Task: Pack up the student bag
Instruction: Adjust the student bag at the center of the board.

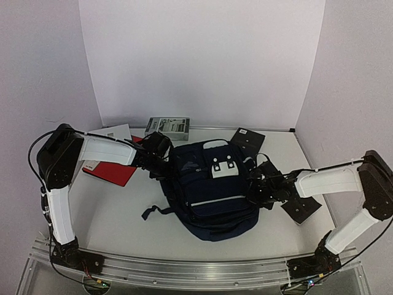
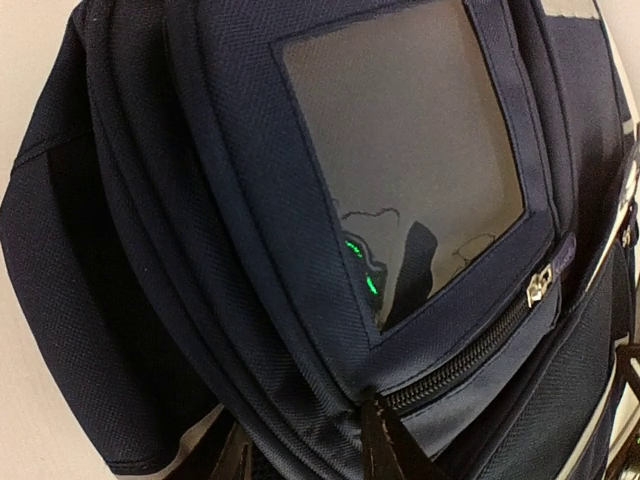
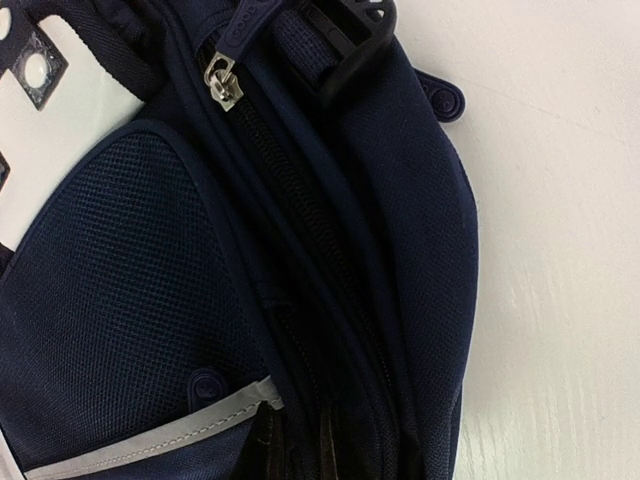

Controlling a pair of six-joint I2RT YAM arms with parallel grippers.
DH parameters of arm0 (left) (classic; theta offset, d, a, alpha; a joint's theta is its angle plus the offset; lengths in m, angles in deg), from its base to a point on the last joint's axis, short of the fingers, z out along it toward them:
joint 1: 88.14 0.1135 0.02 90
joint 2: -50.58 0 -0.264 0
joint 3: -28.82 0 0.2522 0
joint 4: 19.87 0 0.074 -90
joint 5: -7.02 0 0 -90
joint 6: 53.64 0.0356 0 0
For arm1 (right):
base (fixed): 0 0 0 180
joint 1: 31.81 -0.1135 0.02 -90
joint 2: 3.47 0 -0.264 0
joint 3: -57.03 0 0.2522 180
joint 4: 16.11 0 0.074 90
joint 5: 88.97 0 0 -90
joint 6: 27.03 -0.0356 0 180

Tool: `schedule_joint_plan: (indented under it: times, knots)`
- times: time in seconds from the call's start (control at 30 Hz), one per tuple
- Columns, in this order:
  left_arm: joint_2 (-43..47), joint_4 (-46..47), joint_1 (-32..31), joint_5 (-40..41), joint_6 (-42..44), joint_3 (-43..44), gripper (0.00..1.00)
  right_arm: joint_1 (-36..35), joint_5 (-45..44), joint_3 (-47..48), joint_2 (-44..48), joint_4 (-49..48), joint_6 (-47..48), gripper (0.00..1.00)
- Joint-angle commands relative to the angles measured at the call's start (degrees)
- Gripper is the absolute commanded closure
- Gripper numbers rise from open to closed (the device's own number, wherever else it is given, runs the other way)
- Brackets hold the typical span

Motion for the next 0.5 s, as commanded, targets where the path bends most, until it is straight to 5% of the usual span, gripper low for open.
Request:
schedule_joint_plan:
  times: [0.0,0.13,0.3,0.47]
  knots:
    - [-0.6,-0.1,0.1,2.9,-1.5,0.4,0.80,3.3,-1.1,3.9,-4.8,-3.2,5.4,0.98]
    - [4.1,1.6,0.1,3.2,-4.8,-6.6,0.88,7.1,-1.3,9.1,-8.5,-3.8,10.7,1.00]
    - [11.3,5.7,-0.1,0.1,-9.5,-16.4,0.86,10.4,0.2,15.9,-12.7,-3.8,16.3,0.99]
    - [17.7,3.6,-0.2,-0.1,-8.5,-19.3,0.67,10.7,3.0,17.0,-9.9,-1.6,17.7,0.73]
